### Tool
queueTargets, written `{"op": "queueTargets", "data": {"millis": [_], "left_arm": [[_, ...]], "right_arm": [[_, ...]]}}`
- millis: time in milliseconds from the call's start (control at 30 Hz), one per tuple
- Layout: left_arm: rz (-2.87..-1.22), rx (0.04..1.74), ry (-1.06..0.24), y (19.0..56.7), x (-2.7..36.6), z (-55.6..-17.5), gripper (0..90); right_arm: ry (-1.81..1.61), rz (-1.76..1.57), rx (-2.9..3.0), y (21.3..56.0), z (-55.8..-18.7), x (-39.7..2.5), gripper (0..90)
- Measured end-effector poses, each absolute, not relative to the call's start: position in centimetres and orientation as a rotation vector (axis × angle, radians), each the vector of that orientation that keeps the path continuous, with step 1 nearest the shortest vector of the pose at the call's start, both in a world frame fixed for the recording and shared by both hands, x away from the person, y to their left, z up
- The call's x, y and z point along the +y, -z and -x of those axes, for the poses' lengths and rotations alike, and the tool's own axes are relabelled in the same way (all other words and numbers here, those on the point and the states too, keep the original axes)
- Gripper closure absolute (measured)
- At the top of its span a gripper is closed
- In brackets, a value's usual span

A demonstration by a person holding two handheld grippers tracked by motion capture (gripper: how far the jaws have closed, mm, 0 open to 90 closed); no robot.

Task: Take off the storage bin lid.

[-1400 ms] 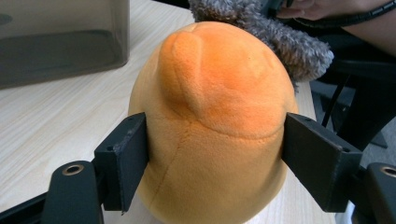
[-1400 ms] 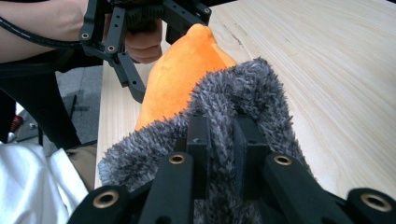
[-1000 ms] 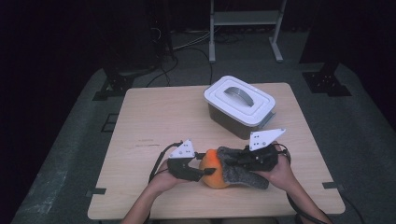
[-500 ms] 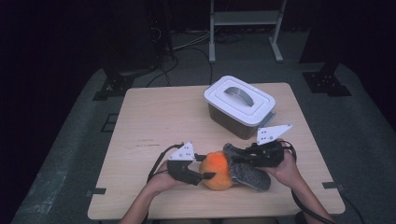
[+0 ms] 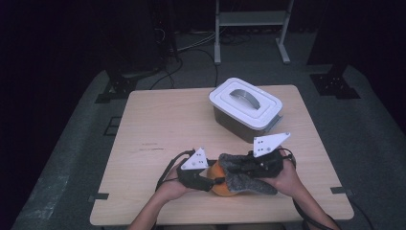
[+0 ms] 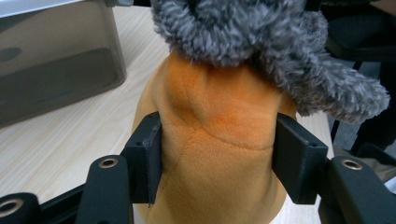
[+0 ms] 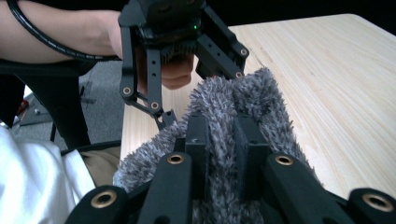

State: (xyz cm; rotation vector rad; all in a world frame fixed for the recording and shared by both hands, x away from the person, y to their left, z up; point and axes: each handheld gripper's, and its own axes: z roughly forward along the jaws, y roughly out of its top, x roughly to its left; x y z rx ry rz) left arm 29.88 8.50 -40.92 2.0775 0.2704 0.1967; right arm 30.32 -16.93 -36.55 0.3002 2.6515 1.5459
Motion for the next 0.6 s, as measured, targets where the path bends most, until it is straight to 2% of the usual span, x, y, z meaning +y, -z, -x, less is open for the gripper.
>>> {"op": "queueTargets", "data": {"millis": [333, 433, 467, 533, 600], "left_arm": [[-2.065, 0.266, -0.155, 41.2, 9.3, -30.3, 41.6], [-2.065, 0.276, -0.14, 41.1, 9.2, -30.3, 32.8], [-2.052, 0.298, -0.075, 41.2, 9.2, -30.6, 27.1], [-2.03, 0.324, -0.041, 41.3, 9.3, -30.7, 20.0], [-2.033, 0.312, -0.025, 41.4, 9.3, -30.7, 23.4]], "right_arm": [[-1.535, -0.451, 2.638, 37.5, -32.0, -20.1, 77.1], [-1.536, -0.45, 2.677, 37.9, -32.1, -19.8, 77.1], [-1.526, -0.437, 2.69, 37.9, -32.0, -19.5, 77.0], [-1.53, -0.419, 2.714, 37.9, -31.8, -19.1, 77.0], [-1.538, -0.387, 2.737, 37.9, -31.5, -18.7, 77.0]]}}
